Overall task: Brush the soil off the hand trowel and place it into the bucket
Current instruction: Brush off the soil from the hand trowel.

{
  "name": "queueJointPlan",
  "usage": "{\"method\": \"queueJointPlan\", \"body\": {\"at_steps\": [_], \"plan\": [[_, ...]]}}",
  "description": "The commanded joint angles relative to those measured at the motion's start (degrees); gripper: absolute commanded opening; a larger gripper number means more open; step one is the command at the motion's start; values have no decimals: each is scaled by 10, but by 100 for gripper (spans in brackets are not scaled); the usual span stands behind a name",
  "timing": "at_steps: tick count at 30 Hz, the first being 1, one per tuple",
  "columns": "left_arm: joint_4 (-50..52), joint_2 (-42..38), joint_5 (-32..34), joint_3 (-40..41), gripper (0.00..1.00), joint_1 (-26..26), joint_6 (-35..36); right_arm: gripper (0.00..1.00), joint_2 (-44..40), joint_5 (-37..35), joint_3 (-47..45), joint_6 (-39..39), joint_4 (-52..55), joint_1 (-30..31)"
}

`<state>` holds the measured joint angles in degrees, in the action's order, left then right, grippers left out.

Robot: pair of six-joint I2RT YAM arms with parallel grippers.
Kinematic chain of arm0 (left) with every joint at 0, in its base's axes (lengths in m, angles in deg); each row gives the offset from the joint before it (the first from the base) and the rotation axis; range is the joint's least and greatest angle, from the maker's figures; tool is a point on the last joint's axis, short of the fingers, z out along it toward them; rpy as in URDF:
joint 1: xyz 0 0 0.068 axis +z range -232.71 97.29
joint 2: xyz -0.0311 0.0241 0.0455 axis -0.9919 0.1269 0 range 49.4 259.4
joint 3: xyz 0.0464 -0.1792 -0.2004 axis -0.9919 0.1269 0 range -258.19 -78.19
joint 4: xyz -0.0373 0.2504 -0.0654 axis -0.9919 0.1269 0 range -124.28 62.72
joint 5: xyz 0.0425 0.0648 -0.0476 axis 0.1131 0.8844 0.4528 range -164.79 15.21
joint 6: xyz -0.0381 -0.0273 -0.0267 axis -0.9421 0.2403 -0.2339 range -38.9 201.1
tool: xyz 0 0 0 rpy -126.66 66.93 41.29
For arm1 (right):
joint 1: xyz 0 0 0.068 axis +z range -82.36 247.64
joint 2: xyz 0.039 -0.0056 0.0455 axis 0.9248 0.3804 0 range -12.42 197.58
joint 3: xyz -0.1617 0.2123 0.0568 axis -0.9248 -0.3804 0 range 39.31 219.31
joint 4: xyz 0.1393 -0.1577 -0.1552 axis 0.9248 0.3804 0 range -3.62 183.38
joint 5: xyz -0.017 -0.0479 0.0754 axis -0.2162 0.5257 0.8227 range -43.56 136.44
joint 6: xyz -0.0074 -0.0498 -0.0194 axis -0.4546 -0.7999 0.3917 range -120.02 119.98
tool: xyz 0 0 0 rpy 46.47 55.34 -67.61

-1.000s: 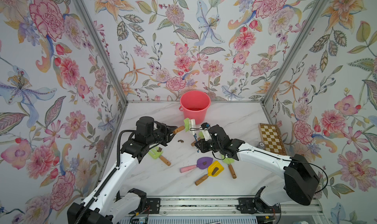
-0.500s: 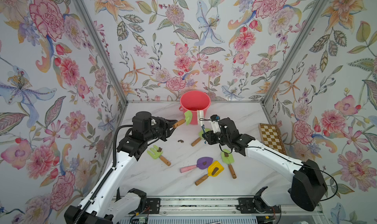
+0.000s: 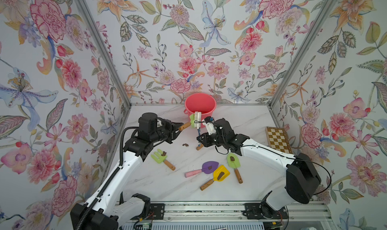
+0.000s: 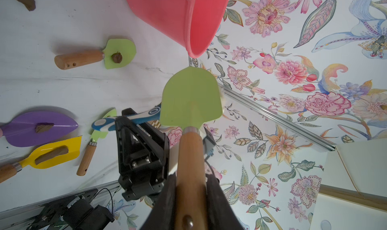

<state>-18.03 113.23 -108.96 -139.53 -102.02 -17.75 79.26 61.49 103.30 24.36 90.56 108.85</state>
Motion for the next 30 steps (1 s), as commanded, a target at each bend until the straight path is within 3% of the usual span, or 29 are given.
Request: {"method": "queueJointPlan", "body": {"at_steps": [1,5,9,16,23,27,30], "plan": [[-23,-7,-31,-32,5,2,11,0,23,25,14,-13,-22,-31],[-12,-12,-30,-29,5,2,15,0,29,40,25,-29,7,-61],[-7,-11,-33,-25,5,4,20,0,-34,40,22,-32,37,-67],[-18,11,-43,-37,5,3,27,0,-116,26,20,-15,55,-27],[-14,21,-51,-61,5,3,38,0,-70,15,48,-13,62,17],[-24,17,-55,-64,5,3,35,0,-17,53,51,21,50,-39],[-26,15,-60,-69,6,4,37,0,16,61,62,6,41,-78]]}}
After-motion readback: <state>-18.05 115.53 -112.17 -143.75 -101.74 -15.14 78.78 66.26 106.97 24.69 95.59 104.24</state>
